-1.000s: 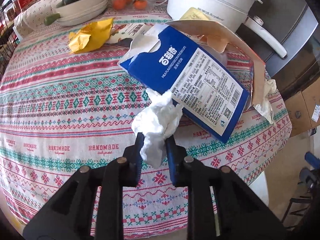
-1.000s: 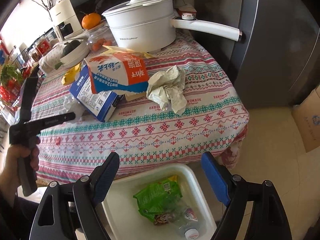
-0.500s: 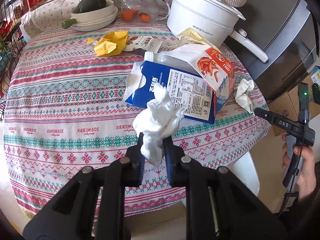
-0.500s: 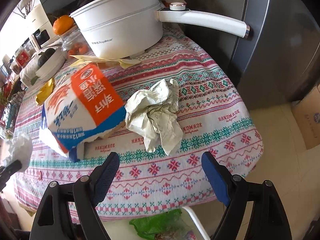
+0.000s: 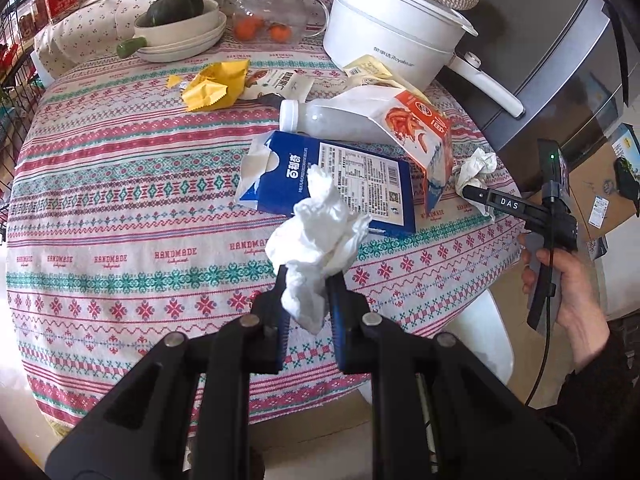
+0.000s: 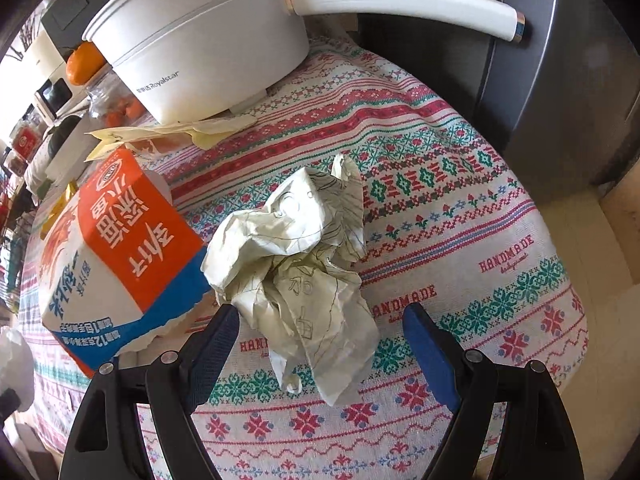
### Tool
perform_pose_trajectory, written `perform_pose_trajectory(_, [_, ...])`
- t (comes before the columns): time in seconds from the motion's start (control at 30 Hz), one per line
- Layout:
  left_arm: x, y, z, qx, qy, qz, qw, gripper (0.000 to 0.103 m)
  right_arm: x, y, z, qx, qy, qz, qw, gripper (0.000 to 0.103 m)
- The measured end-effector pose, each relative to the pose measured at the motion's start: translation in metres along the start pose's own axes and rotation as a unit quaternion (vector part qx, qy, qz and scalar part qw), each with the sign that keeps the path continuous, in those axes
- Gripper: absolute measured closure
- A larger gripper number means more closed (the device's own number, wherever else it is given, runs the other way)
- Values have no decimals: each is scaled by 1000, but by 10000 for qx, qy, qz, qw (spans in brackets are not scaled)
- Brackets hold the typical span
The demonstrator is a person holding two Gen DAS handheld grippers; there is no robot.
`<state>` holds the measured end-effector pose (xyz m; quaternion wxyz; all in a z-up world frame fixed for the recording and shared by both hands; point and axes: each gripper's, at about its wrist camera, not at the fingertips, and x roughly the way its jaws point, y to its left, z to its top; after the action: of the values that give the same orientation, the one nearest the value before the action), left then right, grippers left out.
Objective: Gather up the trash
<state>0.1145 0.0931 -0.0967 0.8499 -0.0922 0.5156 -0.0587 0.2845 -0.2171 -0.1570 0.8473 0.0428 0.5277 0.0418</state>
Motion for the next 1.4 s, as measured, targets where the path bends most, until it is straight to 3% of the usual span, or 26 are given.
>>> perform_pose_trajectory(0.1, [3, 0, 0, 10, 26, 21, 10000, 84, 1, 1, 2, 28, -45, -29, 10000, 21])
perform_pose_trajectory(0.17, [4, -2, 0, 48, 32, 52, 10000, 84, 1, 2, 2, 15, -89, -44, 9999, 31])
perform_pose_trajectory(0.23, [5, -3, -1, 90, 29, 90, 9999, 84, -1, 4, 2, -43, -93, 15, 9999, 55])
perform_pose_trajectory(0.3, [6, -5, -2, 105, 34, 106, 9999, 84, -2, 4, 1, -89, -39, 84, 9999, 72])
perform_pose_trajectory(0.37, [5, -6, -2, 111, 32, 110, 9999, 84, -4, 2, -1, -102, -2, 156, 9998, 76])
perform_pose_trajectory(0.6, [-3, -11, -6, 142, -41, 48, 9999, 84, -26, -6, -9, -184, -125, 296, 9993, 79])
perform_pose_trajectory(0.9, [-12, -25, -15, 280, -81, -227, 9993, 84, -88, -4, -29, -537, -359, 560, 9963, 79])
perform_pose_trajectory(1.4, [-14, -98, -55, 1212, 30, -637, 9906, 84, -160, -21, -117, -968, -100, 573, 9936, 79])
